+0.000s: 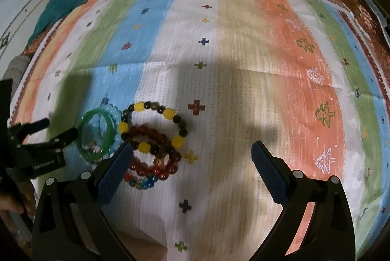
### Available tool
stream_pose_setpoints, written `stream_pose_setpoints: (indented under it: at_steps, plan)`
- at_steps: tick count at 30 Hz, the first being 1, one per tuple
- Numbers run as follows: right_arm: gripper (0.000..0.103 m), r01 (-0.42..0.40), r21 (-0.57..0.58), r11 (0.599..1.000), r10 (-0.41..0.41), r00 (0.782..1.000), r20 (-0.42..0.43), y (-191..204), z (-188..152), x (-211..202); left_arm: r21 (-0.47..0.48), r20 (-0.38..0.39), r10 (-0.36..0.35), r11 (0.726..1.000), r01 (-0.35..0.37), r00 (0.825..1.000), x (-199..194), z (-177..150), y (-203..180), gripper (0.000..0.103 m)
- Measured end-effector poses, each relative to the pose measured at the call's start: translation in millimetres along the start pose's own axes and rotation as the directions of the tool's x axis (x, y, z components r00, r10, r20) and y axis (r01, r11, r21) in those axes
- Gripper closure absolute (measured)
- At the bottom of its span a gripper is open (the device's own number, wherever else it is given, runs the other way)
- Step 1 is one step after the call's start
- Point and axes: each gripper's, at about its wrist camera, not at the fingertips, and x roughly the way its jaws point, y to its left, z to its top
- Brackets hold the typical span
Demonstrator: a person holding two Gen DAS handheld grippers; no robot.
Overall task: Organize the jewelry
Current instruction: 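Lower both grippers toward the green bangle and beaded bracelets, then grasp the green jade bangle with left gripper while right grasps yellow-black bead bracelet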
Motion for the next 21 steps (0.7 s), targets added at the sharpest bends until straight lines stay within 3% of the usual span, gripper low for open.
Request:
stream_pose_setpoints:
  at_steps: [11, 17, 21]
  plan:
    - [0.005, 0.008, 0.004, 1.0, -0.008, 1.0, -0.028, -1.7, 9.4, 21.5, -0.017, -0.006, -0.047, 0.999, 0.047, 0.999, 9.5, 7.6, 0.8, 0.028]
    - [0.019, 0.007, 0.009, 1.0, -0.007, 0.998, -0.058, -2.2, 10.7, 35.7, 0.002, 0.0, -0.062, 0.998, 0.062, 0.998, 14.7, 9.4, -2.1, 0.045]
    - [0.036, 0.001, 0.016, 1.0, 0.0, 0.997, -0.082, -3.2, 9.3, 45.4, 0.013, 0.009, -0.063, 0.998, 0.063, 0.998, 16.6, 9.2, -3.4, 0.054]
